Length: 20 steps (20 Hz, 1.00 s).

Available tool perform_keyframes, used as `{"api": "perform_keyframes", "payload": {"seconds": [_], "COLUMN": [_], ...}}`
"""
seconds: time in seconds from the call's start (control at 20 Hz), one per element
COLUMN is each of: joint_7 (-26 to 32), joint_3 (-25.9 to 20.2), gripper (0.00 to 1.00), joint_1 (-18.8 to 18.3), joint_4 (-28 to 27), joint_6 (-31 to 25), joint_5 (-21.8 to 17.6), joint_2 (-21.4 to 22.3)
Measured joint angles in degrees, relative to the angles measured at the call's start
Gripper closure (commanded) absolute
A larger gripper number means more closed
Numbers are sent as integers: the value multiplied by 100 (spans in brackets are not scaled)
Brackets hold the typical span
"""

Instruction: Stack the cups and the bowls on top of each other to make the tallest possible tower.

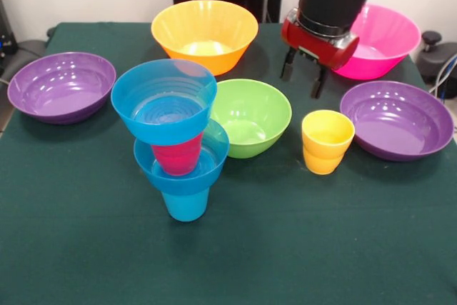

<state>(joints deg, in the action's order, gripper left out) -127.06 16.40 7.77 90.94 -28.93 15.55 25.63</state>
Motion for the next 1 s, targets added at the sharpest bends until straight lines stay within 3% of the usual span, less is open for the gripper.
{"api": "perform_keyframes", "payload": {"seconds": [0.6,1.0], "joint_7": [0,2], "joint_3": [-275,-859], "gripper": [0,0], "joint_1": [-1,-372], "joint_4": [76,75], "joint_6": [0,-56], "joint_5": [-181,-789], "joint_2": [1,24]}}
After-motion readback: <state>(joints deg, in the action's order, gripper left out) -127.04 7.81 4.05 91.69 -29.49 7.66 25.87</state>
